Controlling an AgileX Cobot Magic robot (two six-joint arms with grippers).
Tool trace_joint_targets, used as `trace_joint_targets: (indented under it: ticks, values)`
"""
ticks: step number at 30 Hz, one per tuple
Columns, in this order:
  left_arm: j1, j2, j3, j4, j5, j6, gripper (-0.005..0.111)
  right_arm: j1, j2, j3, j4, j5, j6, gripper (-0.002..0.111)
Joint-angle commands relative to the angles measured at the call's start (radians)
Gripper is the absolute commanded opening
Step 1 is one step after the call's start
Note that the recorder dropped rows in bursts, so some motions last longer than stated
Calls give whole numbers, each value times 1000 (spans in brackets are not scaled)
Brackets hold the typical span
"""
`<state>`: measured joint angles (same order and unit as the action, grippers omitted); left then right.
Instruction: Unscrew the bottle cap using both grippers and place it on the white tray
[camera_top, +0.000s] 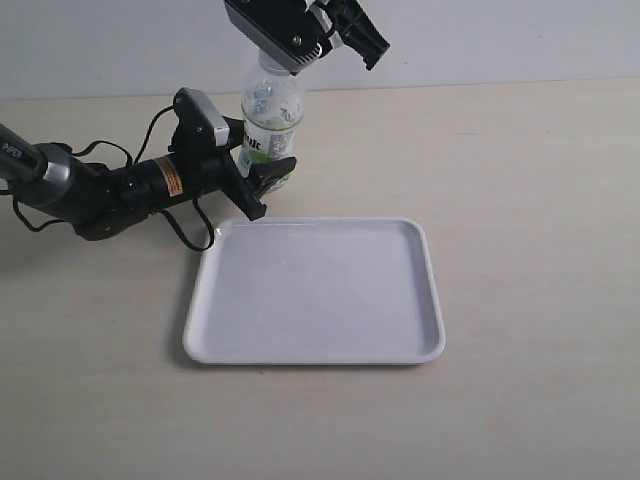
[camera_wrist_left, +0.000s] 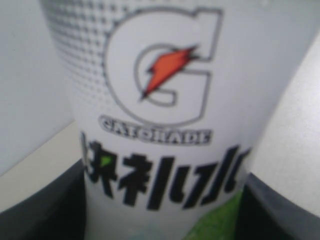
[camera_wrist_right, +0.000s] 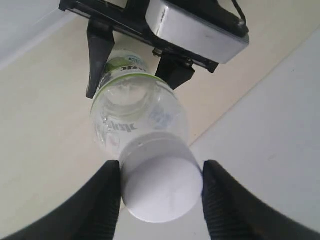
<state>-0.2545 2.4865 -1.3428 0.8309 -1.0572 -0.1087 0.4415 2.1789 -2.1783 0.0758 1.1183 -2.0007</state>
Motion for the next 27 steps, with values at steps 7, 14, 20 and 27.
trace_joint_targets:
  ticks: [7, 14, 20, 27]
  values:
    - [-6, 0, 8, 29, 35, -6, 0, 0, -1, -4, 4, -14, -9, 49]
    - [-6, 0, 8, 29, 35, -6, 0, 0, -1, -4, 56, -34, 71, 78]
    - [-6, 0, 8, 29, 35, -6, 0, 0, -1, -4, 58, -40, 278, 79]
    - [-6, 0, 8, 27, 36, -4, 0, 0, -1, -4, 56, -44, 757, 79]
